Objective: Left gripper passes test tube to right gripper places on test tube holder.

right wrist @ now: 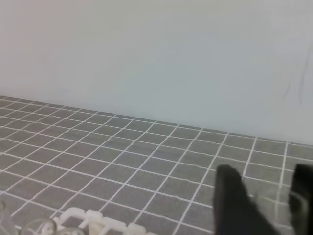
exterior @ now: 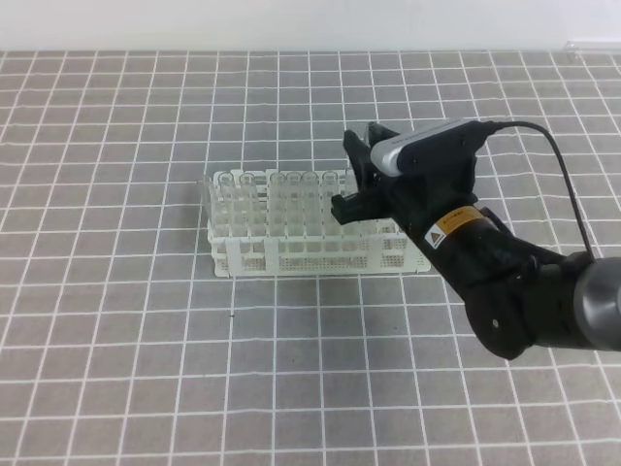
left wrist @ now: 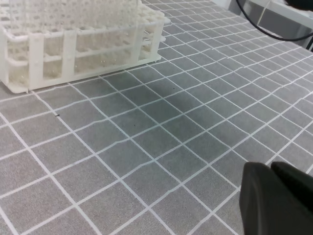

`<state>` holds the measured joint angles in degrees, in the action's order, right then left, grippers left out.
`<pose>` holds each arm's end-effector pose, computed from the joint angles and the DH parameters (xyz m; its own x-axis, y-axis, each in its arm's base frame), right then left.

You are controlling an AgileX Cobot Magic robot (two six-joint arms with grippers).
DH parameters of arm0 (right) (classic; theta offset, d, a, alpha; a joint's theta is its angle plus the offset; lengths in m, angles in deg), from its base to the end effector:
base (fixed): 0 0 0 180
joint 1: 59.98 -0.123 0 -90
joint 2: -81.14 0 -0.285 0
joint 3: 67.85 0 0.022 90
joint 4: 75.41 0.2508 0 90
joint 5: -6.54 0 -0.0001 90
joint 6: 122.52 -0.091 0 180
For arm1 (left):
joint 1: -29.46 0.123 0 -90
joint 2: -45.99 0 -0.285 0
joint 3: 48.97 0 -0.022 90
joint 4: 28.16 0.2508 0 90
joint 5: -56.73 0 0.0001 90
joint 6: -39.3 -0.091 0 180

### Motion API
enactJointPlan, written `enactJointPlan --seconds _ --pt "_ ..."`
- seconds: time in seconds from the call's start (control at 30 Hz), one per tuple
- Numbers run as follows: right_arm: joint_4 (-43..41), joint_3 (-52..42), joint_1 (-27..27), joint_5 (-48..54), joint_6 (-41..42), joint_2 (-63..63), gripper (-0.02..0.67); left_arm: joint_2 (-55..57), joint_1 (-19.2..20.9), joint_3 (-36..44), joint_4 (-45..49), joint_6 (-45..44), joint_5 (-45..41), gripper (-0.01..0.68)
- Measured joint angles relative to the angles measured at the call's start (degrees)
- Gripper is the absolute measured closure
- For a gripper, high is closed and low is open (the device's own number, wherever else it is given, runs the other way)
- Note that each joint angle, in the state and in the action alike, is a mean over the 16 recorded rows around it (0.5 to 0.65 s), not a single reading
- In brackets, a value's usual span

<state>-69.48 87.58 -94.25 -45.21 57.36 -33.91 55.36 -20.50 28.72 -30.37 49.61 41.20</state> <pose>0.3269 0.2138 0.2074 -0.0043 0.0770 -0.9970 -0.4950 0.8661 0.0690 0.0359 -0.0442 0.1843 -0.3031 0.0259 -0.9526 0.7237 0.6566 -0.2124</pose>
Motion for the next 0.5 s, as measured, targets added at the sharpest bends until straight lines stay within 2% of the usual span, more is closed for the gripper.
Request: enactJointPlan --seconds 0.27,0.5 --pt "0.2 -2.6 0.0 0.0 -0.1 2.6 0.610 0.0 0.0 0.0 0.0 0.0 -0.1 0.673" --pt "-0.3 -8.6 0.0 0.7 1.0 11.1 0.611 0.0 0.0 -0.1 0.0 0.0 -0.3 0.673"
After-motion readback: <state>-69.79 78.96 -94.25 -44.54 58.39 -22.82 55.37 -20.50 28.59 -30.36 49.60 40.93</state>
